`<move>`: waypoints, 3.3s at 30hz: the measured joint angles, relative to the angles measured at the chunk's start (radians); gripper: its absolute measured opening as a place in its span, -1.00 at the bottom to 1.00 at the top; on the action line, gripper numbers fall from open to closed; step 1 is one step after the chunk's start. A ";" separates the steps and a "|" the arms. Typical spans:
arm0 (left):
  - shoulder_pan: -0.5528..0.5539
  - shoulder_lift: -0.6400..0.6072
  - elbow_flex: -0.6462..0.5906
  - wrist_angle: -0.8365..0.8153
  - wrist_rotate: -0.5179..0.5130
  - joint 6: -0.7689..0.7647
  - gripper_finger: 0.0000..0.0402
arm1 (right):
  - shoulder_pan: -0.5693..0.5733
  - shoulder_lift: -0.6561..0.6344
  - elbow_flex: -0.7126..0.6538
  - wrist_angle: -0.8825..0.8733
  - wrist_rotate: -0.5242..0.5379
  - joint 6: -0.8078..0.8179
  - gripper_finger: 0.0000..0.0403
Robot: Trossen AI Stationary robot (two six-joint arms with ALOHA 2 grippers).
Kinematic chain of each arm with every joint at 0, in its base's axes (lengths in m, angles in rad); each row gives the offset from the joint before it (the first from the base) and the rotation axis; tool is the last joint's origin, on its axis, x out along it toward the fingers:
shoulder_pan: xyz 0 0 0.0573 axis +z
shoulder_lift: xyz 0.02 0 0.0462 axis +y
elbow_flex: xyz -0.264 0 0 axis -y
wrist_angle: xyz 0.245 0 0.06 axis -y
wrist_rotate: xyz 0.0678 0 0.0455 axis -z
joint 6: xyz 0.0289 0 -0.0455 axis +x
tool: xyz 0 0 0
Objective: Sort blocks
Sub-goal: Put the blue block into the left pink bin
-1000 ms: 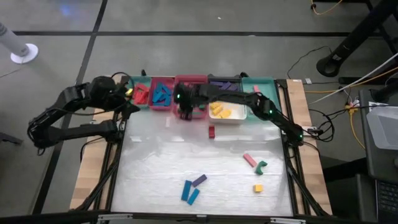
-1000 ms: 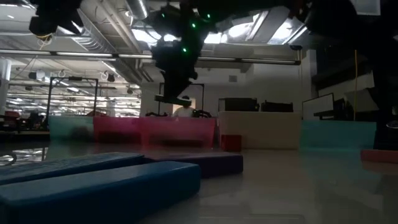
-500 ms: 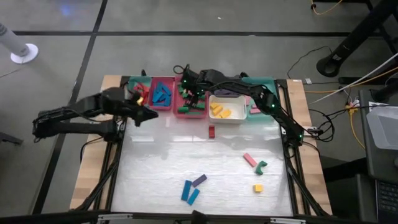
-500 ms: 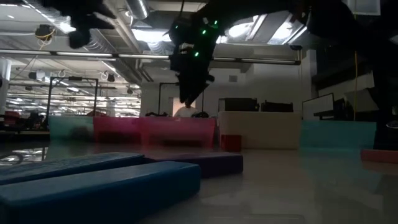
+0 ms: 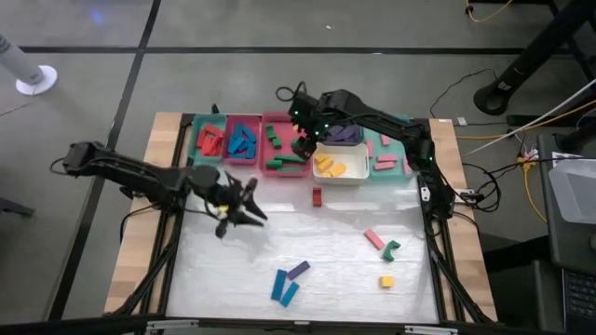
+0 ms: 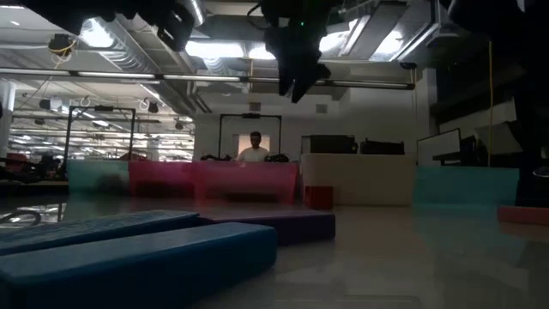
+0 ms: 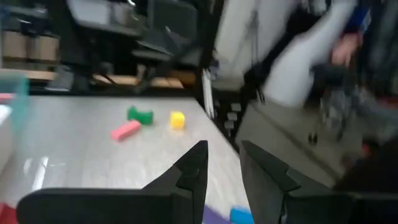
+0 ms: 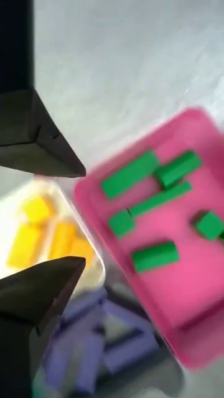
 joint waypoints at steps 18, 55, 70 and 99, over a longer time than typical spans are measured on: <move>-0.187 0.216 0.001 -0.075 -0.001 0.026 -0.14 | 0.289 -0.015 0.000 -0.013 -0.173 0.267 0.08; -0.241 0.215 0.002 -0.280 -0.013 -0.204 -0.09 | 0.756 0.375 -0.002 0.502 -0.051 -0.609 0.08; -0.241 0.215 0.002 -0.277 -0.029 -0.232 -0.09 | 0.749 0.420 -0.001 0.469 -0.077 -0.651 0.08; -0.176 -0.194 0.001 -0.468 -0.044 -0.792 -0.09 | 0.559 0.268 -0.001 0.503 0.222 -0.274 -0.34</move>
